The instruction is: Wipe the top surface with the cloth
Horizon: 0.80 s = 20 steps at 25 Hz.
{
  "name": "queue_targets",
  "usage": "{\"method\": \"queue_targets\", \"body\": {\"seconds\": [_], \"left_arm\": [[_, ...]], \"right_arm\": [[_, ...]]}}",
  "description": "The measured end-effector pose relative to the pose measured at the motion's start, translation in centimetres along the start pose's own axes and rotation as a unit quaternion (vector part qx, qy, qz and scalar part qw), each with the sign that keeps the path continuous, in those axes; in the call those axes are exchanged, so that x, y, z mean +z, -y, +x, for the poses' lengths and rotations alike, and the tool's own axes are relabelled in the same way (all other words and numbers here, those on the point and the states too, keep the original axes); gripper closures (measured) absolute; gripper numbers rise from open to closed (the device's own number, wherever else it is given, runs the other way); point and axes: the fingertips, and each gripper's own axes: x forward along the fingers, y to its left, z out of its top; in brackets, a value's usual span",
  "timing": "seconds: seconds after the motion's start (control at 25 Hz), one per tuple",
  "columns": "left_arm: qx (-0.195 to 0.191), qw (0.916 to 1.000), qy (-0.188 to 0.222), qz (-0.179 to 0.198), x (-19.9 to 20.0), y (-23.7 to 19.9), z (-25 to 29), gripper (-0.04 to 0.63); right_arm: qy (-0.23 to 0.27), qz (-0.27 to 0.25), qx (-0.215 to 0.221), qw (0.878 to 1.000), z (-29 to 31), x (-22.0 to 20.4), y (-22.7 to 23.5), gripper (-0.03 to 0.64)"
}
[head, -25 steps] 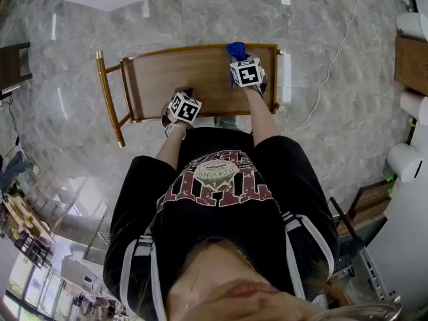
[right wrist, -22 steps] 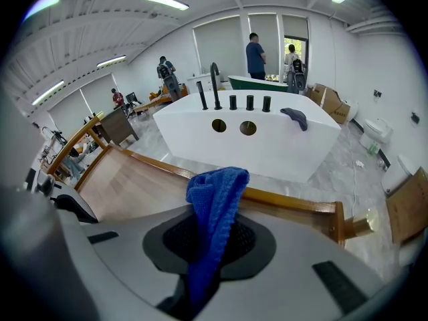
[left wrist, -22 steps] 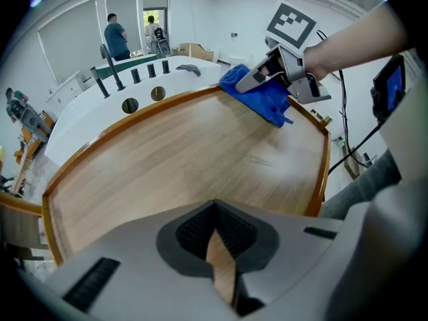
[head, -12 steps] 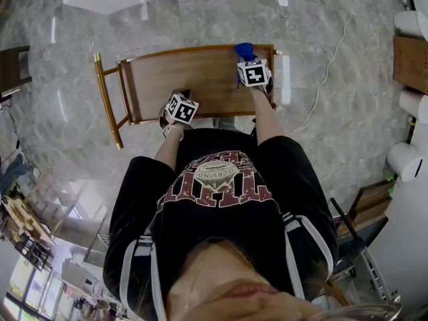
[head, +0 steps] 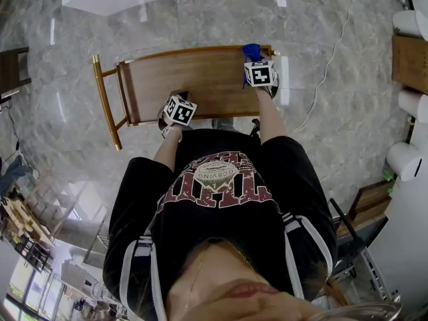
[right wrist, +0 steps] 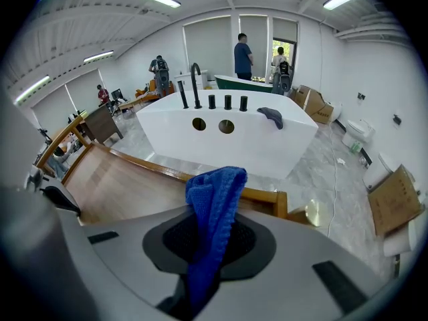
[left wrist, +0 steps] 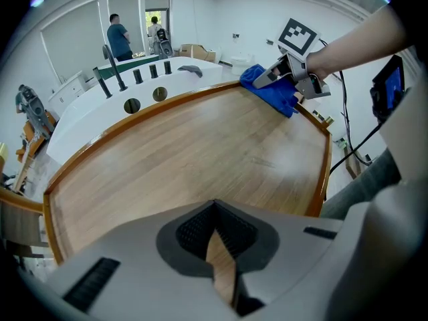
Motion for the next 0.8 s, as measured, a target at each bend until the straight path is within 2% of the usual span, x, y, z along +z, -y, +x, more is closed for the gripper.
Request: {"method": "queue_targets", "body": {"seconds": [0.64, 0.8], "left_arm": [[0.004, 1.0, 0.0, -0.002, 0.0, -0.1, 0.2, 0.548], [0.004, 1.0, -0.003, -0.004, 0.1, -0.2, 0.4, 0.548]], "right_arm": [[-0.011, 0.002, -0.052, 0.999, -1.1, -0.8, 3.9, 0.561], [-0.006, 0.017, -0.038, 0.999, -1.2, -0.8, 4.2, 0.561]]}}
